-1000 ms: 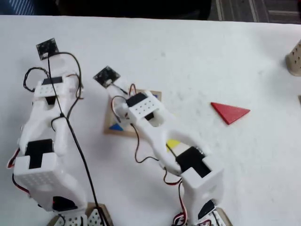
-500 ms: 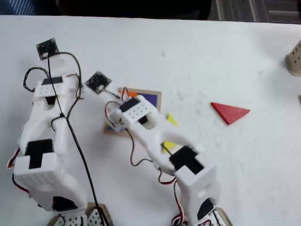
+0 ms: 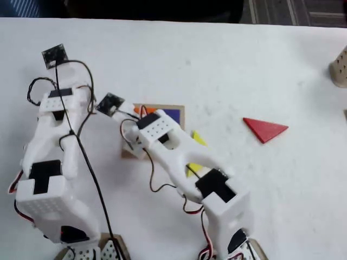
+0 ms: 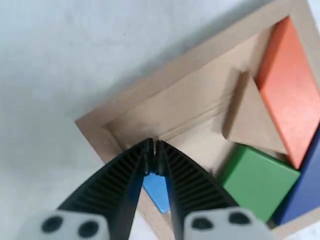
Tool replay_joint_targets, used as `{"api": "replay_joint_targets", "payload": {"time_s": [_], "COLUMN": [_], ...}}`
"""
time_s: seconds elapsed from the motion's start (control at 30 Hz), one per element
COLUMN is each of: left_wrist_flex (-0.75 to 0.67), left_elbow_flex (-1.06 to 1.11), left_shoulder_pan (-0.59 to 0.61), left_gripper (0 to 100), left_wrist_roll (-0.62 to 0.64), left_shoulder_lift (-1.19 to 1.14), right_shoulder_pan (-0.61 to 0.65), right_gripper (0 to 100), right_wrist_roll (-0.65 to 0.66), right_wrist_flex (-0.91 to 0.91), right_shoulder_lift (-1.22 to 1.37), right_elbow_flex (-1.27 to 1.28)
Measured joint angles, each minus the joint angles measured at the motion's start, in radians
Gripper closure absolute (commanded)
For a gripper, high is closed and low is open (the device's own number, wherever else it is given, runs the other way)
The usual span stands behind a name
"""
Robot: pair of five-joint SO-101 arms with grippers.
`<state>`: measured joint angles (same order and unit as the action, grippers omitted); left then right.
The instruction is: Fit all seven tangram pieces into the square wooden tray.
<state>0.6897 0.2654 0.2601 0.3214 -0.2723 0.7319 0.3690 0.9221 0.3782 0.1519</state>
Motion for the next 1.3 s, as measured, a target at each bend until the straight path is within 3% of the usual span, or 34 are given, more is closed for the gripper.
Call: {"api": "replay_joint_targets", "payload": {"time_s": [0.73, 1.0, 1.3], "left_wrist_flex": [0.000, 0.000, 0.000], "left_elbow_flex": [0.000, 0.000, 0.000], "left_shoulder_pan": [0.000, 0.000, 0.000], "left_gripper": [98, 98, 98], "left_wrist_roll": [0.000, 0.000, 0.000], "left_shoulder_lift": [0.000, 0.000, 0.000], "right_shoulder_pan": [-0.192, -0.186, -0.084], "right_gripper": [98.1, 98.1, 98.1], "right_wrist_roll": [0.000, 0.000, -0.054], "right_wrist_flex": [0.130, 0.140, 0.120], "right_shoulder_lift": [-0.133, -0.133, -0.133], "right_elbow_flex": [0.008, 0.083, 0.132]}}
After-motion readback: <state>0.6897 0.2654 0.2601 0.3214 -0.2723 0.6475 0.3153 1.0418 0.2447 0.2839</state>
